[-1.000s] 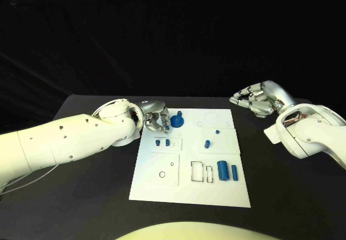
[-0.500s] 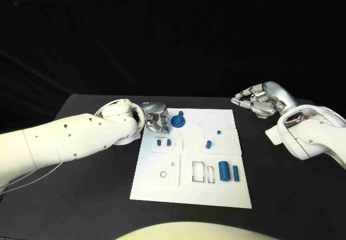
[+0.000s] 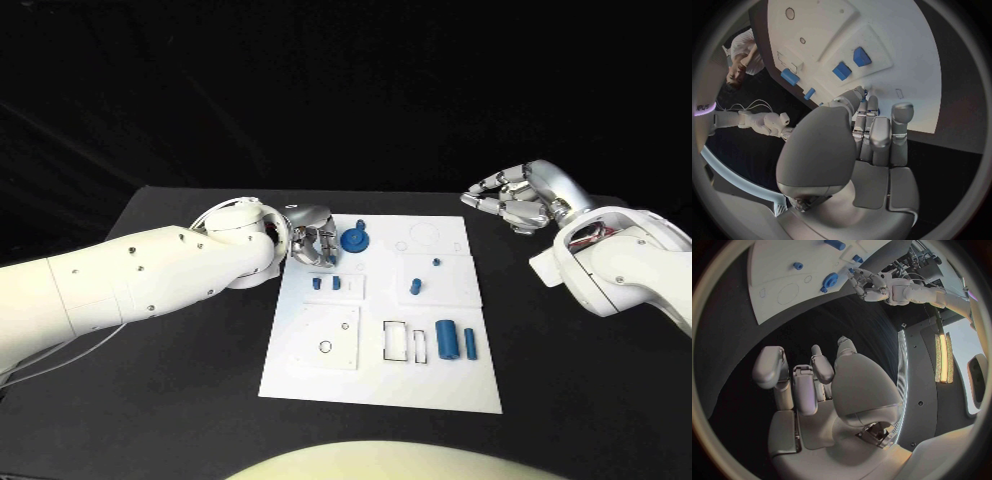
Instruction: Assemble the parts on the task board
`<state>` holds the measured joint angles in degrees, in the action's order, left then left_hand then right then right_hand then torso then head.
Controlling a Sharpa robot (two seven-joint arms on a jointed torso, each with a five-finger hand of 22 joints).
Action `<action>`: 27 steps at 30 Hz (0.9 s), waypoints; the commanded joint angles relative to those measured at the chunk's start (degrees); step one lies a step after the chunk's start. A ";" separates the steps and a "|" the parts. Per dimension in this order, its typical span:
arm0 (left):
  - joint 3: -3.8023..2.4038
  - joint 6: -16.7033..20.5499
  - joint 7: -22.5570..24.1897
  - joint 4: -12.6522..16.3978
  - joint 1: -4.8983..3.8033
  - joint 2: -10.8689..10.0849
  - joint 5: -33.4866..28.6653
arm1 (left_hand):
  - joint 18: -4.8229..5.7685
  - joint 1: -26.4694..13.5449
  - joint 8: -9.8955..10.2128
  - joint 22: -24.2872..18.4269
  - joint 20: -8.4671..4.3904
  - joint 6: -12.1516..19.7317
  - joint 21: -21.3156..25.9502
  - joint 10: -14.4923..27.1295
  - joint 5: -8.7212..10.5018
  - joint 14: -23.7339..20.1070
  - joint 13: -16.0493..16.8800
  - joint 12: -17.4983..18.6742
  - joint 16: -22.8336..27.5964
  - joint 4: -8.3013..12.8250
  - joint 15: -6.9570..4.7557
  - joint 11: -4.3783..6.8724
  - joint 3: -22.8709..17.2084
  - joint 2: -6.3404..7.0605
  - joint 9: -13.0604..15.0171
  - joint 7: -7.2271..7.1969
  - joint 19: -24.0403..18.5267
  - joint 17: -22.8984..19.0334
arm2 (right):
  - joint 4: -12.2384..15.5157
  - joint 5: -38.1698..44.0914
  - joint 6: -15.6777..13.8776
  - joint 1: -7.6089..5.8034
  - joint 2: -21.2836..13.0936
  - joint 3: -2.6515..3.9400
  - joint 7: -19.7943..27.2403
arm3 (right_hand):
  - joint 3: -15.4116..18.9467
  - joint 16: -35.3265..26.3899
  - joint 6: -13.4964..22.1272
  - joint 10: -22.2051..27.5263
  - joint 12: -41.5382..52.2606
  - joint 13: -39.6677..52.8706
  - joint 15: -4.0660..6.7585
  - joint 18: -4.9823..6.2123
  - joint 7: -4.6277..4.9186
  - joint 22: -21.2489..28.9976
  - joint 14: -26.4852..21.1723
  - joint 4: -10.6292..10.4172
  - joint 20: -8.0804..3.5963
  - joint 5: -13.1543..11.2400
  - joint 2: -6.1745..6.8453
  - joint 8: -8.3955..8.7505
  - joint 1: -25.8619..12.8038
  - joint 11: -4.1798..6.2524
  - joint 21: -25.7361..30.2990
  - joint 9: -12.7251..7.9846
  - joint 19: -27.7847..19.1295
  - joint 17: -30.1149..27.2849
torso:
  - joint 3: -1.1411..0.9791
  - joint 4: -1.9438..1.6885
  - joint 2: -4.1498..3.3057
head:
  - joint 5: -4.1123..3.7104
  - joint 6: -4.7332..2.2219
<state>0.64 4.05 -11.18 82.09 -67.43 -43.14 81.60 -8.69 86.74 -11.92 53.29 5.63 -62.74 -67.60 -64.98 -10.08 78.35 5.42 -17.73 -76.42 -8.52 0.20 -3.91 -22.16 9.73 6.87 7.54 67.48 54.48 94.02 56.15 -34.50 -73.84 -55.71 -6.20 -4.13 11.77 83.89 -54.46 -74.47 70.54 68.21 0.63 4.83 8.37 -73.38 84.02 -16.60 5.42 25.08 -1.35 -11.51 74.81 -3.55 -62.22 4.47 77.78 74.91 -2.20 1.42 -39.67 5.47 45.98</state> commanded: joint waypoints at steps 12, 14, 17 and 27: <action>0.24 -2.58 -0.97 -0.54 0.27 0.83 0.51 | 0.61 -0.56 0.44 -0.46 0.18 -0.22 0.11 -0.32 -0.11 -0.07 -0.07 0.49 0.37 0.10 -0.22 -0.11 -0.15 0.13 -0.14 0.06 0.01 -0.76 | 0.05 0.30 0.14 0.04 -0.10 0.01 0.14 | 0.04 -0.15 -0.01 -0.02 0.07 -0.07 0.26 1.00 -0.34 -0.02 3.32 0.37 -0.16 0.15 -0.37 -0.34 0.06 0.28 0.21 0.00 -0.26 3.96 | -0.04 0.05 0.04 | -0.09 0.08; 0.25 -2.72 -1.03 -0.58 0.29 0.85 0.53 | 0.61 -0.59 0.48 -0.47 0.18 -0.21 0.13 -0.31 -0.10 -0.11 -0.08 0.54 0.40 0.11 -0.21 -0.12 -0.13 0.17 -0.16 0.06 -0.01 -0.83 | 0.07 0.30 0.13 0.04 -0.12 0.01 0.14 | 0.04 -0.15 -0.01 -0.02 0.07 -0.07 0.26 1.00 -0.34 -0.02 3.32 0.37 -0.16 0.15 -0.37 -0.34 0.06 0.28 0.21 0.00 -0.26 3.96 | -0.03 0.04 0.06 | -0.09 0.10; 0.27 -2.78 -1.13 -0.59 0.30 0.86 0.56 | 0.61 -0.59 0.48 -0.47 0.18 -0.21 0.13 -0.31 -0.10 -0.11 -0.08 0.54 0.40 0.11 -0.21 -0.12 -0.13 0.17 -0.16 0.06 -0.01 -0.83 | 0.08 0.30 0.10 0.04 -0.15 0.01 0.13 | 0.04 -0.15 -0.01 -0.02 0.07 -0.07 0.26 1.00 -0.34 -0.02 3.32 0.37 -0.16 0.15 -0.37 -0.34 0.06 0.28 0.21 0.00 -0.26 3.96 | -0.04 0.00 0.04 | -0.13 0.09; 0.28 -1.91 -1.32 -0.61 0.30 0.81 0.84 | 0.65 -0.55 0.57 -0.32 0.18 -0.29 0.05 -0.41 -0.13 -0.12 -0.07 0.67 0.39 0.21 -0.22 -0.10 -0.20 0.10 -0.19 0.06 0.06 -0.77 | 0.10 0.30 -0.02 0.04 -0.20 0.01 0.16 | 0.04 -0.15 -0.01 -0.02 0.07 -0.07 0.26 1.00 -0.34 -0.02 3.32 0.37 -0.16 0.15 -0.37 -0.34 0.06 0.28 0.21 0.00 -0.26 3.96 | -0.01 -0.02 0.05 | -0.17 -0.02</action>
<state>0.85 2.74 -12.03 81.48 -67.21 -42.36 81.86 -8.75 86.51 -11.69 52.91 5.63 -62.73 -67.60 -64.98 -10.09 78.35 5.43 -17.26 -76.20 -8.52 0.20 -3.91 -22.15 9.95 6.72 7.54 67.48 53.66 94.06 56.15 -34.51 -73.83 -55.89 -6.20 -4.12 11.77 83.89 -54.46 -74.47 70.54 68.21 0.63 4.83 8.37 -73.38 84.02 -16.60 5.41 25.08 -1.35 -11.51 74.81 -3.55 -62.22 4.46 77.78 74.90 -2.21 1.41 -39.62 5.30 45.97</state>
